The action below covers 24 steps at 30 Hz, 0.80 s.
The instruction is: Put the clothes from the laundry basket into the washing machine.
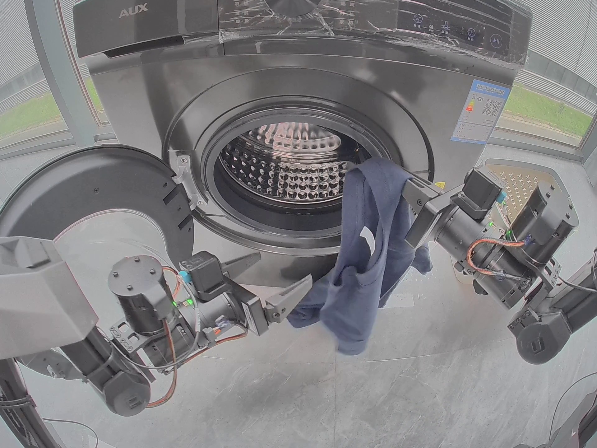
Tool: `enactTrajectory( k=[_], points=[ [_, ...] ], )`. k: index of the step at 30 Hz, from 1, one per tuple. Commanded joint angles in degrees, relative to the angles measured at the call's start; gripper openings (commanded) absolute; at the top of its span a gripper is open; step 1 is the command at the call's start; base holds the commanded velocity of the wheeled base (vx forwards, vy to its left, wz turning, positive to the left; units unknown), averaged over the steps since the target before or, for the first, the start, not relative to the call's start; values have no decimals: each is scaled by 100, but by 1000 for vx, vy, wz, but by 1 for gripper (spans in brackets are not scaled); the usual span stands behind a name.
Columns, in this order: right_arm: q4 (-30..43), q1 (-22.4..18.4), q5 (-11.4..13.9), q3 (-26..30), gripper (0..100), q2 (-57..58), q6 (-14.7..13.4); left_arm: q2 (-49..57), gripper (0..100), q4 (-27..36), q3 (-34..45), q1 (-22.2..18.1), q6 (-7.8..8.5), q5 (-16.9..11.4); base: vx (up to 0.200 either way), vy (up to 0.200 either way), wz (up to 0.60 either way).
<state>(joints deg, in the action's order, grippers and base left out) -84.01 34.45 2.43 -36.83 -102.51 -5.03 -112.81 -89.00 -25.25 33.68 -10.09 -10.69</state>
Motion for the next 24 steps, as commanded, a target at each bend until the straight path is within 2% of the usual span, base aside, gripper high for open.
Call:
enactTrajectory(
  k=[1,6,13,19,22,24],
  points=[
    [16,150,-84,-70,0,100,2,-909,100,-21,-191,33,25,-12,0,0,0],
    [60,194,-295,-202,0,73,2,-1120,100,-21,-385,86,43,-30,0,0,0],
    [86,246,-664,-492,0,-94,-6,-1261,100,-21,-437,393,51,-47,0,0,0],
    [77,255,-673,-624,0,-225,-6,-1516,100,-21,-657,446,183,-3,0,0,0],
    [77,290,-673,-641,0,-199,-6,-1727,100,-21,-842,358,297,14,0,0,0],
    [77,343,-673,-615,0,-173,-6,-1841,100,-21,-982,209,306,14,0,0,0]
  ],
)
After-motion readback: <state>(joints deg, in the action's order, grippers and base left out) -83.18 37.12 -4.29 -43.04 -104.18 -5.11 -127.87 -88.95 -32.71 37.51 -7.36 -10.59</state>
